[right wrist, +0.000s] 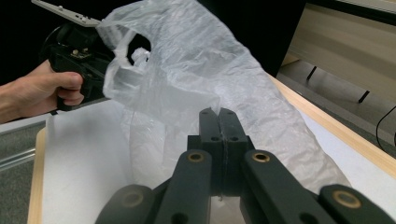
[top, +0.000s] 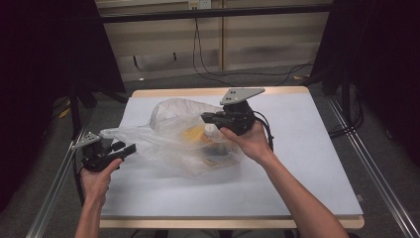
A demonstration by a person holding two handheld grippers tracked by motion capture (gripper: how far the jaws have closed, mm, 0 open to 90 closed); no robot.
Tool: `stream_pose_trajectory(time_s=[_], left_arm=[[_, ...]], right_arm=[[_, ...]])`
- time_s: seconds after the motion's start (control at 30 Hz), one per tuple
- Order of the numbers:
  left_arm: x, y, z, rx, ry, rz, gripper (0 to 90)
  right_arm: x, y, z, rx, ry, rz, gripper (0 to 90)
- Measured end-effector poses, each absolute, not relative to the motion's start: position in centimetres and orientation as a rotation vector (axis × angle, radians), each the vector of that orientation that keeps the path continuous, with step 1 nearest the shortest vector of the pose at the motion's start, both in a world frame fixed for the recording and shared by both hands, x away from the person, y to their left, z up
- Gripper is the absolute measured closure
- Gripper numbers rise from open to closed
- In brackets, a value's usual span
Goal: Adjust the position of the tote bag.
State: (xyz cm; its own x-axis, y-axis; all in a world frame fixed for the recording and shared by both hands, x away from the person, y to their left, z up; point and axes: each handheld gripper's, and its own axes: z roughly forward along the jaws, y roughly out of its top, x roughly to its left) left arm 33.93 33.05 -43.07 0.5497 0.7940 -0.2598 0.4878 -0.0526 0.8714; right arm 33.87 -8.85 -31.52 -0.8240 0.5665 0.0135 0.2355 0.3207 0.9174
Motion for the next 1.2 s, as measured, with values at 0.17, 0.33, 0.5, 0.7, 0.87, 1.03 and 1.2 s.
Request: stream_pose_trajectory(time_s=[0.17, 0.33, 0.5, 0.7, 0.87, 1.03, 1.2], left_arm=[[34.1, 32.7, -43.0, 1.686, 1.044, 0.315, 58.5], [33.7, 32.8, -42.3, 1.674, 0.984, 0.318, 80.8], [33.5, 32.7, -41.8, 1.685, 0.960, 0.324, 90.0], [33.2, 32.3, -40.3, 1.686, 0.906, 0.340, 90.0], [33.2, 31.7, -38.6, 1.691, 0.854, 0.374, 90.0], [33.3, 31.1, -37.2, 1.716, 0.818, 0.392, 90.0], [33.3, 30.5, -36.1, 1.722, 0.778, 0.390, 90.0]], right_arm=[[33.5, -10.2, -31.6, 0.736, 2.259, 1.520, 90.0], [33.6, -10.6, -31.6, 0.742, 2.250, 1.526, 90.0], [33.5, -10.9, -31.2, 0.743, 2.239, 1.522, 90.0], [33.7, -11.8, -30.4, 0.763, 2.200, 1.524, 90.0], [34.0, -13.4, -29.9, 0.813, 2.145, 1.540, 90.0], [33.9, -14.9, -29.5, 0.850, 2.097, 1.560, 90.0], [33.6, -16.4, -28.8, 0.868, 2.034, 1.589, 90.0]])
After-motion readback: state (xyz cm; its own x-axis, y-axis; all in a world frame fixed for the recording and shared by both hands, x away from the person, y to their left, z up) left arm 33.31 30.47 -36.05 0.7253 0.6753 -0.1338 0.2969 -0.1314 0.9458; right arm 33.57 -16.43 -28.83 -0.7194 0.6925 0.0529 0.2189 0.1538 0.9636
